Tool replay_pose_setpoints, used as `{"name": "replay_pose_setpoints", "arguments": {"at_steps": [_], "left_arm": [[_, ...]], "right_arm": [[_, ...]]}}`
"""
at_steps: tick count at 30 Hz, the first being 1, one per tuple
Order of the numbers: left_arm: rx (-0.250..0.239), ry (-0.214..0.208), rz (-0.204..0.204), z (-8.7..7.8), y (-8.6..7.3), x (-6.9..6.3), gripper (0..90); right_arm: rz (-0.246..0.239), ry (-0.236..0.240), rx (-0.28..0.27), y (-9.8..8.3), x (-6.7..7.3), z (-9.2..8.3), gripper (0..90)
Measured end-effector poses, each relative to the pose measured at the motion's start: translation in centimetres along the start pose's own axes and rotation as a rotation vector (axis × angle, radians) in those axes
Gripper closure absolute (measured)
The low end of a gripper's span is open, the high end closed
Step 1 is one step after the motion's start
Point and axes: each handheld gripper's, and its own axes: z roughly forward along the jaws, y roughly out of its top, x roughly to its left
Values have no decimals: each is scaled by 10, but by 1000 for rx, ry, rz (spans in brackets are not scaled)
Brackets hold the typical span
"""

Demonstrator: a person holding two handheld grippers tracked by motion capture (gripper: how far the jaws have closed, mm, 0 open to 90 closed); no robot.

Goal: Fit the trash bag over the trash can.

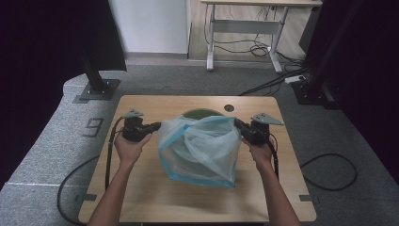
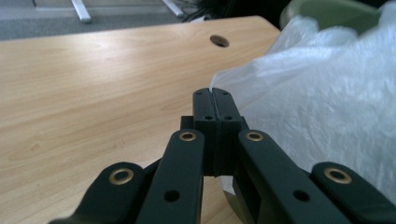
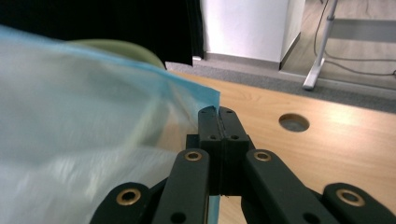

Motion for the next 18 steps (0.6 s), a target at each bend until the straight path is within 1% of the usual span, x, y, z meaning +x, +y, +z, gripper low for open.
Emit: {"name": "replay_pose_setpoints", "arguments": {"at_steps": [2, 4, 6, 8, 11, 15, 17, 18], "left_arm": [[10, -2, 1, 5, 0, -1, 899], [18, -5, 0, 9, -1, -2, 899], [30, -8, 0, 13, -2, -3, 899], [43, -9, 8, 17, -3, -5, 899], [58, -21, 4, 22, -4, -7, 899], [82, -47, 5, 27, -5, -10, 898], [92, -54, 4, 30, -5, -12, 899], [95, -57, -4, 31, -5, -12, 899]], "right_arm": [[4, 6, 8, -4, -1, 3, 884], [20, 12, 18, -7, -2, 6, 885], [48, 28, 26, -9, -3, 9, 885], [57, 33, 39, -10, -2, 12, 885], [49, 39, 70, -13, 1, 17, 886], [75, 43, 89, -15, 2, 19, 886], [93, 54, 99, -16, 2, 20, 887], [96, 56, 103, -16, 2, 20, 887]]}}
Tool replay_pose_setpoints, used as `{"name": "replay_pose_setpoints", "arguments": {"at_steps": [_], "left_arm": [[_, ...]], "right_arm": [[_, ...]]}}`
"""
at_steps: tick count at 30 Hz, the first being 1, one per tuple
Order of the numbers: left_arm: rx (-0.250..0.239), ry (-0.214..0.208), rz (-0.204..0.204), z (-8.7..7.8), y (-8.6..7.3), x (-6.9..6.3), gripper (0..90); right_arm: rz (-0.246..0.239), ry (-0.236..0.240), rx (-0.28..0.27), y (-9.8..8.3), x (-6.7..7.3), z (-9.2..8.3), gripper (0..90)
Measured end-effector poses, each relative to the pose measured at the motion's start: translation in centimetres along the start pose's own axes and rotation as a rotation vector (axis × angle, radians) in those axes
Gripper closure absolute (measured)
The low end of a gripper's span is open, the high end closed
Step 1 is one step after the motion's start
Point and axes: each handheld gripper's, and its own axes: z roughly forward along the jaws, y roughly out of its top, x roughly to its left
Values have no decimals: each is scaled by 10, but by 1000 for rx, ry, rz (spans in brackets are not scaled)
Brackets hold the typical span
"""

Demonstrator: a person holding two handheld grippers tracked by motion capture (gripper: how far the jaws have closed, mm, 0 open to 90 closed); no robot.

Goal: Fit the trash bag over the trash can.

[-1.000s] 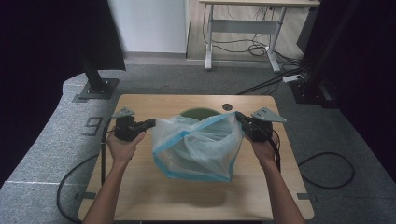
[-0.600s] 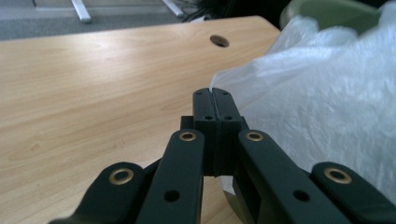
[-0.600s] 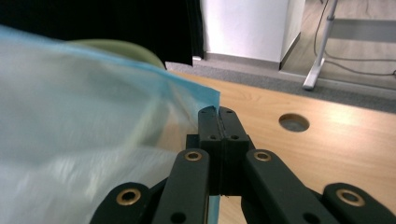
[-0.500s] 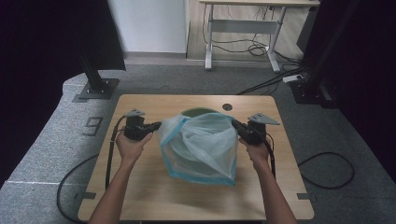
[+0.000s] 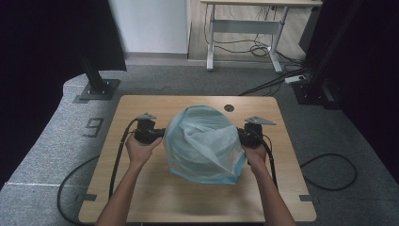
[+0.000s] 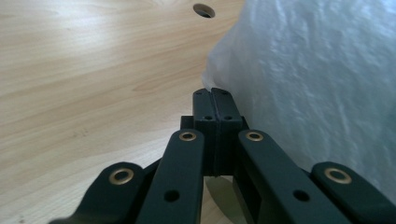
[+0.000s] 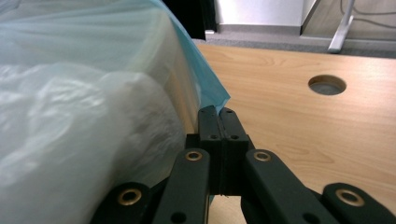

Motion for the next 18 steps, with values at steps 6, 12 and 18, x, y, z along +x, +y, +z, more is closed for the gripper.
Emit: {"name": "replay_pose_setpoints", "arguments": {"at_steps": [6, 12, 18], "left_arm": [[25, -11, -34, 3, 3, 2, 899], [45, -8, -50, 6, 5, 2, 899], [56, -1, -65, 8, 7, 3, 899]], "right_arm": [[4, 1, 29, -1, 0, 4, 887], [-13, -21, 42, -1, 0, 6, 887], [-14, -33, 65, -1, 1, 12, 887]]}}
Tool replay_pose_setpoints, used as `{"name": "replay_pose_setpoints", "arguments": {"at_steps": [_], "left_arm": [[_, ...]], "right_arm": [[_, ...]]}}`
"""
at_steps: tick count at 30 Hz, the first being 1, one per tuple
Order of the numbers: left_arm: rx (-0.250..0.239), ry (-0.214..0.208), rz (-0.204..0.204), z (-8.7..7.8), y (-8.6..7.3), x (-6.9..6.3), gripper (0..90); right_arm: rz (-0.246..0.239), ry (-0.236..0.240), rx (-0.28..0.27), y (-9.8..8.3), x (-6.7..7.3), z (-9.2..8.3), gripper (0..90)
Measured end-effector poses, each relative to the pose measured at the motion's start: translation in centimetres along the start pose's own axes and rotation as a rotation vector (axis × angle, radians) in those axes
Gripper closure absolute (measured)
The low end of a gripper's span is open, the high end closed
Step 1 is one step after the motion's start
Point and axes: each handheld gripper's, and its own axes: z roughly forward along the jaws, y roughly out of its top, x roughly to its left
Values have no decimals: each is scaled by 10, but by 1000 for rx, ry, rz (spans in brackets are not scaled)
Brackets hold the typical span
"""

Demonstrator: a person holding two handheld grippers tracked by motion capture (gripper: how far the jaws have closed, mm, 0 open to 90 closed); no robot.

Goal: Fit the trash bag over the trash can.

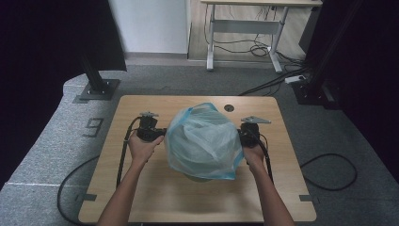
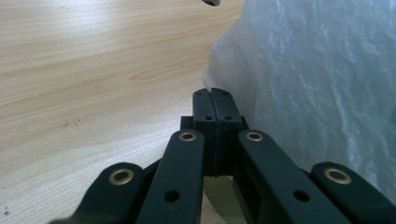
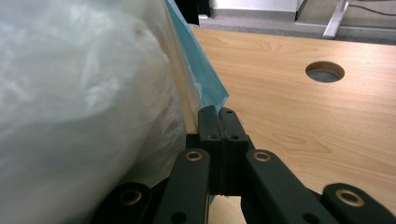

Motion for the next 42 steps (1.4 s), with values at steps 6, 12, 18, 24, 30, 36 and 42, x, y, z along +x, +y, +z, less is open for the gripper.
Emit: {"name": "replay_pose_setpoints", "arguments": {"at_steps": [6, 12, 18, 24, 30, 36, 42], "left_arm": [[16, 12, 5, 1, 0, 2, 899], [56, 46, 22, 4, -2, 3, 899], [88, 56, 46, 7, -7, 1, 899], [62, 67, 50, -1, -9, 4, 898], [34, 73, 71, -8, -10, 1, 898], [-7, 67, 80, -14, -10, -1, 897], [-4, 65, 78, -16, -11, 0, 898]], "right_arm": [[-13, -17, 24, -2, 2, 5, 887], [-33, -42, 70, -5, 3, 9, 887], [-28, -51, 97, -16, -4, 7, 885], [-13, -128, -51, -17, -14, -23, 635], [-17, -175, -200, -14, -14, -70, 508], [-106, 3, -220, -27, 10, -109, 449], [-158, 156, -189, -47, 38, -125, 369]]}}
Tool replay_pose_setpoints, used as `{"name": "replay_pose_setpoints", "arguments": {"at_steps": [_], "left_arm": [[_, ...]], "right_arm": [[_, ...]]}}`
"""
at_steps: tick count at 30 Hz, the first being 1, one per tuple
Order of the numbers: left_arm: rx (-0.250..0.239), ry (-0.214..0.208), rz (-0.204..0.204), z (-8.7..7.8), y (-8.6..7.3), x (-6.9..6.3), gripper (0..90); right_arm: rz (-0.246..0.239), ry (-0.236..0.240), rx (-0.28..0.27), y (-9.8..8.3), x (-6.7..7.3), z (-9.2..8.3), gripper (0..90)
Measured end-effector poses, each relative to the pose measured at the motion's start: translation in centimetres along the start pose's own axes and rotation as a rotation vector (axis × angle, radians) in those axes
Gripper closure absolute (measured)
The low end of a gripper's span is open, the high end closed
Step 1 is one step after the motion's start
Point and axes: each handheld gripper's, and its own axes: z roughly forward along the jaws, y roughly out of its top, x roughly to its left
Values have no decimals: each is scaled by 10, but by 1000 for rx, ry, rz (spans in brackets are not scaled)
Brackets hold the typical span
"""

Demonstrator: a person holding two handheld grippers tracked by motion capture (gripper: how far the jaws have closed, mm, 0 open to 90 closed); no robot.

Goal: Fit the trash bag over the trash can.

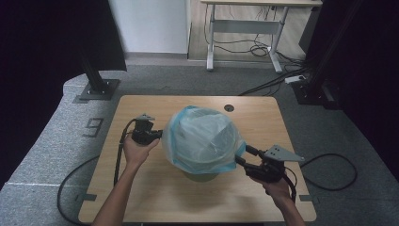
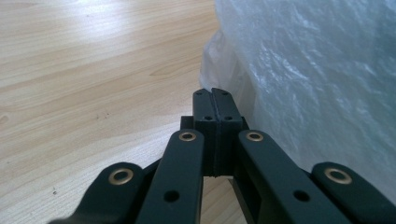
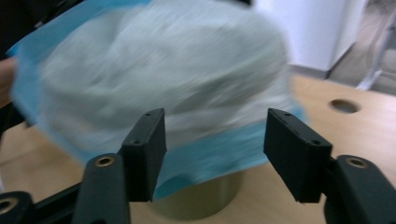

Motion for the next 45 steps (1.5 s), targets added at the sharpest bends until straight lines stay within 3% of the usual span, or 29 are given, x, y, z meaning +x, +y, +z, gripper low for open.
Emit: {"name": "replay_pose_setpoints", "arguments": {"at_steps": [4, 7, 9, 10, 11, 13, 18, 21, 27, 31, 37, 41, 45], "left_arm": [[10, 1, 5, 2, -1, 0, 897], [12, -1, 4, 3, -2, 0, 897], [14, 1, 3, 3, -3, 1, 898], [13, 0, 1, 3, -4, 2, 897], [14, 1, 2, 3, -4, 2, 897], [16, -1, -2, 3, -5, 3, 897], [29, 5, 0, 4, -7, 3, 898], [44, 10, 7, 8, -7, 2, 898], [115, 43, 47, 29, -11, -2, 898], [108, 10, 26, 39, -15, -3, 898], [123, -12, 1, 47, -24, 1, 898], [132, -28, -9, 50, -28, 2, 898], [137, -32, -10, 50, -29, 2, 898]], "right_arm": [[-21, 55, 31, -10, 10, 10, 314], [-31, 74, 34, -15, 14, 21, 342], [-70, 44, 32, -16, 18, 24, 527], [-101, 21, 33, -17, 21, 26, 668], [-107, 1, 40, -17, 23, 27, 748], [-114, 7, 34, -18, 25, 28, 876], [-151, 39, 49, -25, 31, 29, 889], [-158, 36, 89, -35, 30, 33, 889], [-97, 55, 141, -56, 18, 45, 889], [-73, 67, 179, -71, 14, 50, 889], [-29, 34, 256, -91, 2, 56, 889], [2, 33, 262, -95, -4, 56, 888], [-5, 29, 258, -95, -2, 56, 886]]}}
